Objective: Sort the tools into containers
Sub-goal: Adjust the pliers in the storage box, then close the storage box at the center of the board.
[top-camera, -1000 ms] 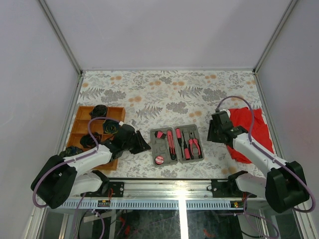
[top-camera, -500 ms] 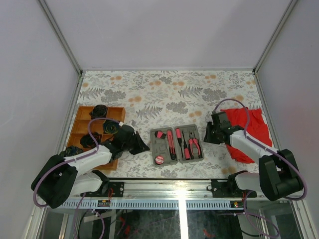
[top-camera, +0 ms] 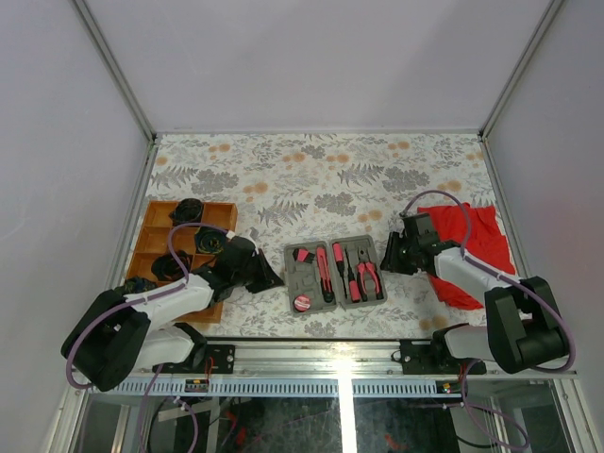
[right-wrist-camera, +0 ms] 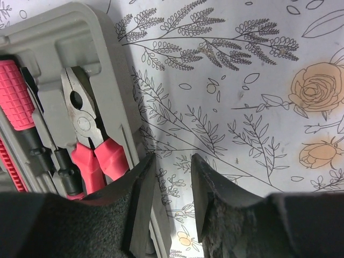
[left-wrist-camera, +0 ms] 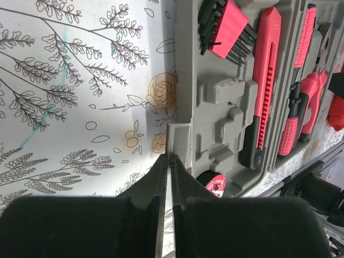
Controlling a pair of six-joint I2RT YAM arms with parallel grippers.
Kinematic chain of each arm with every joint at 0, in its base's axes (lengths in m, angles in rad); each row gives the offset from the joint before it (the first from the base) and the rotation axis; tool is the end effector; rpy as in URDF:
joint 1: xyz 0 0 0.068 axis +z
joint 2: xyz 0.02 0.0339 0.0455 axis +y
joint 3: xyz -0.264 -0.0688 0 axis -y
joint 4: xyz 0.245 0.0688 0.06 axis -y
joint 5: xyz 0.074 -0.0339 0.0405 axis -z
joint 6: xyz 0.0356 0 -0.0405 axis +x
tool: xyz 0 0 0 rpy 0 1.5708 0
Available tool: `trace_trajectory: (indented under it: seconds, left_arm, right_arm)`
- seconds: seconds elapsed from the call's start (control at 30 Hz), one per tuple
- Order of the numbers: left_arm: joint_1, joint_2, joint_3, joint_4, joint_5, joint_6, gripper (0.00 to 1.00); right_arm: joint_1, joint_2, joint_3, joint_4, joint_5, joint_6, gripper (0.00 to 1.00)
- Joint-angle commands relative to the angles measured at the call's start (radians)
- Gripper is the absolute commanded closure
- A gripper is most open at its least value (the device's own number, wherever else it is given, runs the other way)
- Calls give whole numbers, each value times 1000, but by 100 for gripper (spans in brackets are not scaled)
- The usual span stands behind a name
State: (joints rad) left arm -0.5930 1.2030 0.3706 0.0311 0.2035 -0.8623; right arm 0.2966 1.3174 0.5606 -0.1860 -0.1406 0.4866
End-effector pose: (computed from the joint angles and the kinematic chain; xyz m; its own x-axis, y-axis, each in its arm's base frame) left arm 0.1702 -0.1234 0.1408 -0.8917 -0.2958 -0.3425 -0.0203 0.7821 -0.6228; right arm 0.2255 0.0741 0.1561 -0.8562 0.2225 -0.4663 0.0365 0.9263 0.3750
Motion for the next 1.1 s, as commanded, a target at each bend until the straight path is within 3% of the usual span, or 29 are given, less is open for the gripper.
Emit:
trace_trajectory:
  seconds: [0.0,0.33,0.73,1.07]
  left_arm:
    - [2,-1,14,36,25,21,100]
    - [3,-68,64,-25,24,28,100]
    - [2,-69,104,13,89,-4,100]
    - [2,-58,111,5,79,-12,100]
  right_arm:
    - [-1,-45,-13,70,-107,24,59]
    - [-2,-128,-60,162,-210,66,58]
    - [-5,-181,-138,272,-266,156,57]
    - [-4,-312,-124,150,0,132,50]
